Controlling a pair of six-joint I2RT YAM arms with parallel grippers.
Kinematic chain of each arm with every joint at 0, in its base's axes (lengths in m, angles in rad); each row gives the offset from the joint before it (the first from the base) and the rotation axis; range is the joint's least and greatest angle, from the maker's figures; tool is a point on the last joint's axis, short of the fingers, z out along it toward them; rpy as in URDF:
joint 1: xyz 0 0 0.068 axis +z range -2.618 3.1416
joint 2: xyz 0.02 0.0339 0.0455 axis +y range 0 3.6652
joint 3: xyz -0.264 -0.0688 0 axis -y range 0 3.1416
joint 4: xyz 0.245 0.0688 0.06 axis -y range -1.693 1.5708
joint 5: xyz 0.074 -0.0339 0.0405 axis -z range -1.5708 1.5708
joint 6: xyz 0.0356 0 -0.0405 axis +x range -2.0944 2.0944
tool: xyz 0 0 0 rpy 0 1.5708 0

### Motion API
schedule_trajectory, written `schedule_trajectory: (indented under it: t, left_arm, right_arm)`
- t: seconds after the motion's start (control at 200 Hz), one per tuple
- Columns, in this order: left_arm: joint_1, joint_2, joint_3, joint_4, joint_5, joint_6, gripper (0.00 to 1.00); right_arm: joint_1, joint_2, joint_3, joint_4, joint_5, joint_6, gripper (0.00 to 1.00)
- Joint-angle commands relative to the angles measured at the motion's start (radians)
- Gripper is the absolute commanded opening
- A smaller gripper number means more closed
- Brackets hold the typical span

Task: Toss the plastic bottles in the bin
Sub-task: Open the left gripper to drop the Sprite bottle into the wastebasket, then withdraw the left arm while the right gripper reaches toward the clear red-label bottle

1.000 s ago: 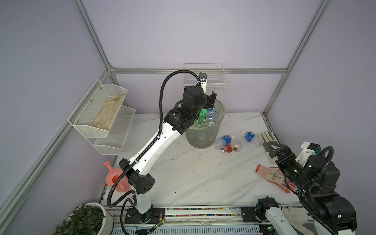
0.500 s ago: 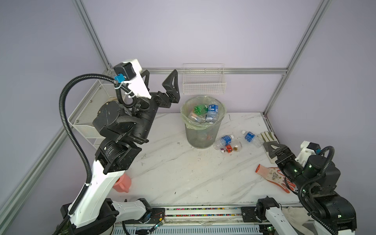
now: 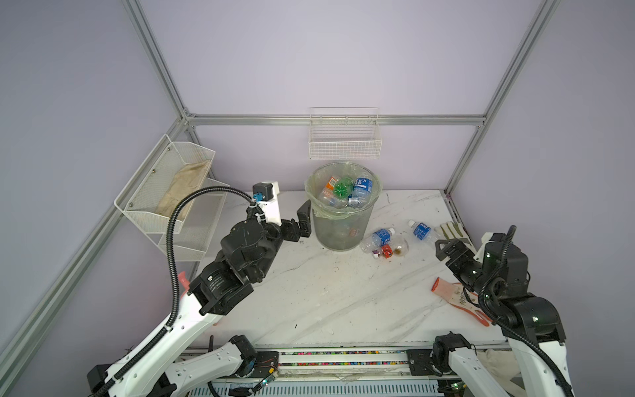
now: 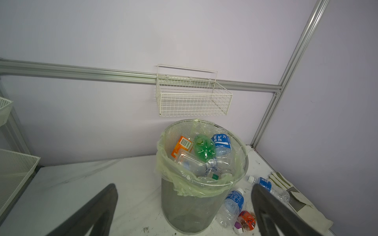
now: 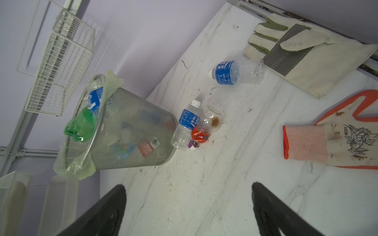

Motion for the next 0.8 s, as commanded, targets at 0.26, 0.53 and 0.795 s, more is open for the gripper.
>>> schedule_trajectory:
  t: [0.26,0.53,0.795]
  left_arm:
    - [0.005,-0.232,-0.236,-0.223,-0.014,-0.17,1.0]
    - [0.005,-0.331,-0.242,-0.378,0.041,-0.195,1.0]
    - [0.006,-0.417,-0.205,-0.527,0.014,-0.16,1.0]
  right_arm:
    - [0.0,0.137,-0.144,0.145,0.027,0.041,0.97]
    - [0.001,0.267,-0.257,0.319,-0.044,0.13,0.97]
    - [0.021,0.407,-0.274,0.444,-0.042,0.196,0.97]
